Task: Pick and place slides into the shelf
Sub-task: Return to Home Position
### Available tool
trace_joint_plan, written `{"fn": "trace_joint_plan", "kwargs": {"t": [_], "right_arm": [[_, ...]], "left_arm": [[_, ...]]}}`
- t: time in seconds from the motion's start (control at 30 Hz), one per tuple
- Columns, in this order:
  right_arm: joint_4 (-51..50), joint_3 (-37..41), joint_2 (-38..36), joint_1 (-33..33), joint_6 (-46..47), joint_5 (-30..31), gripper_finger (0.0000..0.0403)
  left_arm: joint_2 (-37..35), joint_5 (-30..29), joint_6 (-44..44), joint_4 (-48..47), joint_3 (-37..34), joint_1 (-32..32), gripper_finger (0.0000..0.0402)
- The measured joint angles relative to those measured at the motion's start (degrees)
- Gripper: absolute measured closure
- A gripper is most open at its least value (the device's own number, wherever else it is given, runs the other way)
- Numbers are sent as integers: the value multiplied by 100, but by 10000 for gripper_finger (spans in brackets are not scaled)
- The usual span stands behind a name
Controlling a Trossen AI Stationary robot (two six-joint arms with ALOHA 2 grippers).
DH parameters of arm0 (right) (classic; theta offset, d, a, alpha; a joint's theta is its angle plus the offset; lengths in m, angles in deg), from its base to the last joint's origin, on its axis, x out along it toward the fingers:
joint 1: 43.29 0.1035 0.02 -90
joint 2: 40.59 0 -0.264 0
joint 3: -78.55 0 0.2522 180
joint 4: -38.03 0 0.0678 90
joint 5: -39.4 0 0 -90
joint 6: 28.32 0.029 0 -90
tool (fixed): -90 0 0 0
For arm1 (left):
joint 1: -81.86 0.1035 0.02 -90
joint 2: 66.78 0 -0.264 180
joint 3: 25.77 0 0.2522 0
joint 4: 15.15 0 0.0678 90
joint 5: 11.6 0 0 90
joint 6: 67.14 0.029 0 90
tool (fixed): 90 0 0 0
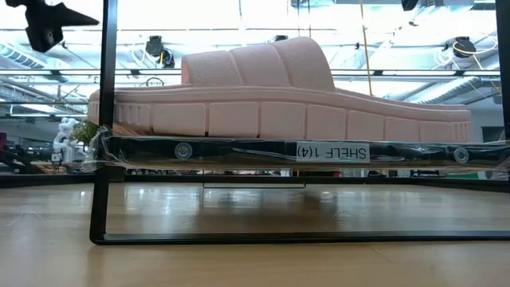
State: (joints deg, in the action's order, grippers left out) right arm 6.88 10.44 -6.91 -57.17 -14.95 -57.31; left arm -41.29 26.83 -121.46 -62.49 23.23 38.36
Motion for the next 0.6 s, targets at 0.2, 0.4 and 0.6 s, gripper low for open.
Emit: {"fn": "trace_joint_plan", "kwargs": {"t": [0.2, 0.4, 0.6], "right_arm": [[1905, 1060, -3, 355, 285, -999, 316], [3612, 2642, -132, 407, 784, -362, 316], [3819, 3242, -470, -125, 778, -369, 316]], "left_arm": [[-839, 7, 2155, 1770, -797, -601, 218], [-901, -60, 1615, 2268, -1696, -667, 218], [-916, 24, 1829, 3057, -2179, -458, 218]]}}
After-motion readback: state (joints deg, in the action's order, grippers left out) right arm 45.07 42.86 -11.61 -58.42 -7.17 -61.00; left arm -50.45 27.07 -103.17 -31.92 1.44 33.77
